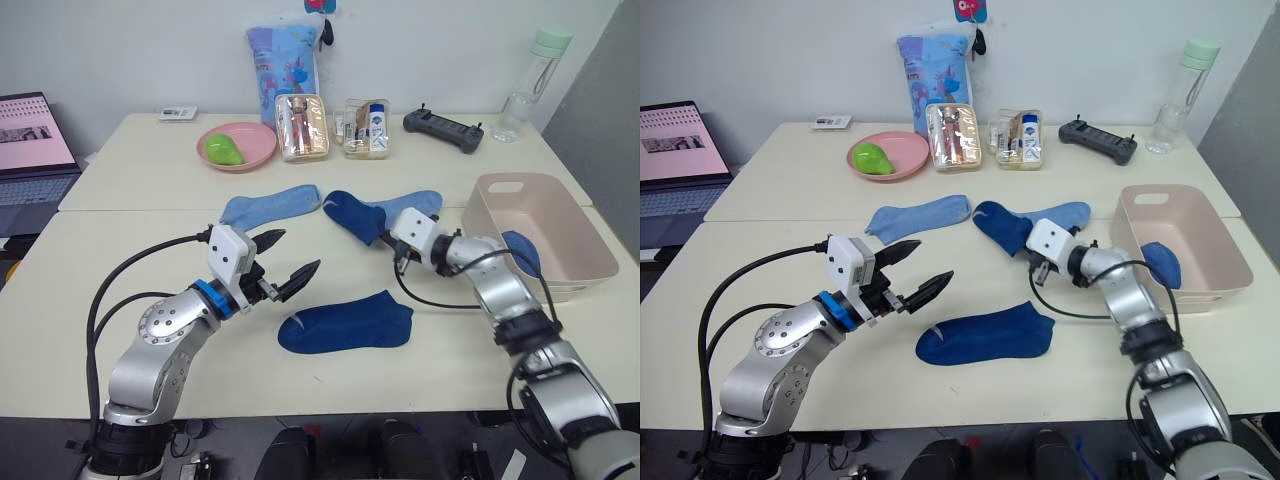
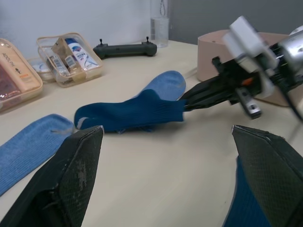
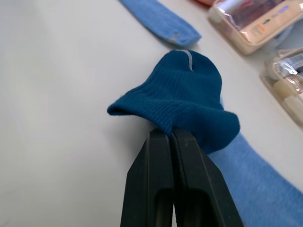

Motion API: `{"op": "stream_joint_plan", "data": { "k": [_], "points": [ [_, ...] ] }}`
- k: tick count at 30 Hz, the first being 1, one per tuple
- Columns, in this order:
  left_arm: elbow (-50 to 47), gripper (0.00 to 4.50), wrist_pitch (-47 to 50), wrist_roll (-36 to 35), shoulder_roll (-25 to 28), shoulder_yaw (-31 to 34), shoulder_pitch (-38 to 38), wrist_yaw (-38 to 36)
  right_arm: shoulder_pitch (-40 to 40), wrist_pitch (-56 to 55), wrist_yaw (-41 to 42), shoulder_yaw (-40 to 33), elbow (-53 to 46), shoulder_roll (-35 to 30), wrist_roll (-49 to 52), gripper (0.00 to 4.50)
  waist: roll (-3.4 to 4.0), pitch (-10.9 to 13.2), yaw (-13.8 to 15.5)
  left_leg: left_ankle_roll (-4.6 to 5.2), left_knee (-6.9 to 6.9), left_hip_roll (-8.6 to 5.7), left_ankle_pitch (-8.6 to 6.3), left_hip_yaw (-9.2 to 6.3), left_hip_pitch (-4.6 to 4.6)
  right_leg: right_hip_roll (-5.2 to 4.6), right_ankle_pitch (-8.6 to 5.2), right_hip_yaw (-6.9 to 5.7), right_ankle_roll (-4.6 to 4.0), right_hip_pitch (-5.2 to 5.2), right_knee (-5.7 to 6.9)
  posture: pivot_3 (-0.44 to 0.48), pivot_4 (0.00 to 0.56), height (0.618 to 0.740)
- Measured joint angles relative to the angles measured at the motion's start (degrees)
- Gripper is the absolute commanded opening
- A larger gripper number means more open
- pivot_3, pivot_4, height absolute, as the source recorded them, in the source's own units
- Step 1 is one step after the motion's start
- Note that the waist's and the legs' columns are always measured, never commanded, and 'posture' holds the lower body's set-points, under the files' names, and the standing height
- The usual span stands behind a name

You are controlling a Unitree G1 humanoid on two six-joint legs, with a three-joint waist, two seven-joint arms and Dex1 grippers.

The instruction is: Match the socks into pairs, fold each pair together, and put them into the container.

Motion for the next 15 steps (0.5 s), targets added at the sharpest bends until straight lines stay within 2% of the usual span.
{"op": "stream_joint_plan", "data": {
  "k": [3,8,12,15],
  "points": [
    [0.6,4.5,0.0,-0.3,1.1,0.8,0.1,-0.9,5.3,3.1,5.5,0.1,-11.6,-6.3,1.1,0.02,-0.01,0.0,0.1,0.0,-0.01,0.0,0.0,-0.02,0.0,0.0,-0.01,-0.02,0.01,0.0,-0.01,0.0,0.15,0.74],
    [1.8,4.5,0.0,-0.7,2.0,1.5,0.1,-1.7,10.0,4.5,10.5,-0.7,-22.2,-13.1,3.5,0.02,-0.02,0.0,0.0,0.0,-0.01,0.02,0.0,-0.04,0.0,0.01,-0.01,-0.07,0.01,0.0,-0.01,0.0,0.15,0.74],
    [2.4,4.5,0.0,-0.7,2.8,2.0,0.1,-2.5,13.9,2.6,14.7,-1.7,-26.7,-19.7,5.2,0.02,-0.04,0.0,0.1,0.0,0.01,0.0,0.0,-0.03,-0.01,0.0,-0.01,-0.05,0.01,0.03,-0.05,0.0,0.15,0.74],
    [3.4,4.5,-0.2,-0.5,3.0,2.0,-0.1,-3.2,15.8,1.0,15.4,-1.9,-27.5,-20.8,5.3,0.02,-0.06,0.0,0.1,0.0,0.02,0.01,0.0,-0.01,0.02,0.0,-0.01,-0.03,0.01,0.03,-0.02,0.0,0.15,0.74]
  ]
}}
